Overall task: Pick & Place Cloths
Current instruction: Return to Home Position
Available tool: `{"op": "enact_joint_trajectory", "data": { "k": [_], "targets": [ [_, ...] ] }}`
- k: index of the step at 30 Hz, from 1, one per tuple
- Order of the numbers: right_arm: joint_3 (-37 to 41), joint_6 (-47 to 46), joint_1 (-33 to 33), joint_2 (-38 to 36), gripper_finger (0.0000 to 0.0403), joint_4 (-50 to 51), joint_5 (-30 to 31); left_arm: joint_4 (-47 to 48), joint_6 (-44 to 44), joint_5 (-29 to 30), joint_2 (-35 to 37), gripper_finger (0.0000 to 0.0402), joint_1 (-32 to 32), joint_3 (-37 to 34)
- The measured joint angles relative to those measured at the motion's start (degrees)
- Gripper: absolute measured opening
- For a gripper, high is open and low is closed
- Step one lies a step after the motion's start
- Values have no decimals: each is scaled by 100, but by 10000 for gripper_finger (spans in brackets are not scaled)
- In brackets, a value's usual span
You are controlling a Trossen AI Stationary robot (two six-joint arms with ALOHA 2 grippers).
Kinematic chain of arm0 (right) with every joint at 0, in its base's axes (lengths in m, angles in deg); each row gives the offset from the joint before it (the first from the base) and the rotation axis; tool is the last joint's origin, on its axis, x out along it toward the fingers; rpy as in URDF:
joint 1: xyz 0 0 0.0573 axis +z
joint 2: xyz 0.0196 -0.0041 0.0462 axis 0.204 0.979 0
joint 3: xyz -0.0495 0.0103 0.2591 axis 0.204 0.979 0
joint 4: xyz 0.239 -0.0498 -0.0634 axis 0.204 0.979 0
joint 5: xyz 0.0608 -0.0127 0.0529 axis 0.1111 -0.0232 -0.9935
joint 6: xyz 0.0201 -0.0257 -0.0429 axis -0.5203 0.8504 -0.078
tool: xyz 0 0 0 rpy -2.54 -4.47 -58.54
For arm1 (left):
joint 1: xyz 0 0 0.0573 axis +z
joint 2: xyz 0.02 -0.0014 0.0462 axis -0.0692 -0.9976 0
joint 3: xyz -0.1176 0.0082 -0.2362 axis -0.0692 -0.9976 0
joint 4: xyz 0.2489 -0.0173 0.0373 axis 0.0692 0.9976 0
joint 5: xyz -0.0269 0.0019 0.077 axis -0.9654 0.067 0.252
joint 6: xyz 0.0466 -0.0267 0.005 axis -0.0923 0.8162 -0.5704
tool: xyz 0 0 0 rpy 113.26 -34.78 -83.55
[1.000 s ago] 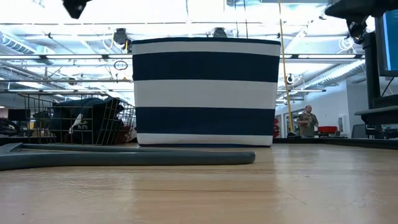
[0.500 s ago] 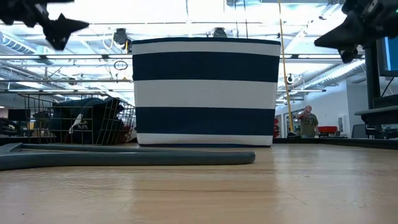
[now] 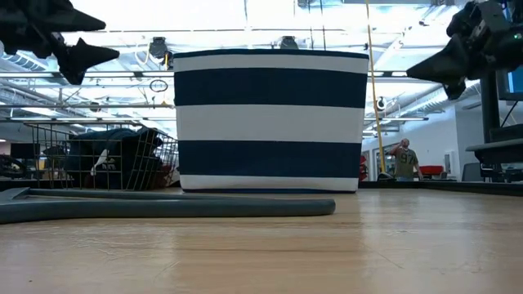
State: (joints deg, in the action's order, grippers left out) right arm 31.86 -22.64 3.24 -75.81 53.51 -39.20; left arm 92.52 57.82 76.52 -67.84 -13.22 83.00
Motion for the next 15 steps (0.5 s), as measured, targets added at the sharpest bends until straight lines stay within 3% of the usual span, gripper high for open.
{"op": "enact_joint_trajectory", "data": {
  "k": [5, 12, 15],
  "targets": [
    [454, -3, 2, -189, 0, -419, -61, -28, 49, 20, 127, 271, 0, -182],
    [796, -44, 2, -216, 0, -421, -912, -18, 172, 108, 229, 271, 0, -318],
    [865, -91, 2, -215, 0, -414, -901, 17, 96, 161, 227, 271, 0, -318]
  ]
}}
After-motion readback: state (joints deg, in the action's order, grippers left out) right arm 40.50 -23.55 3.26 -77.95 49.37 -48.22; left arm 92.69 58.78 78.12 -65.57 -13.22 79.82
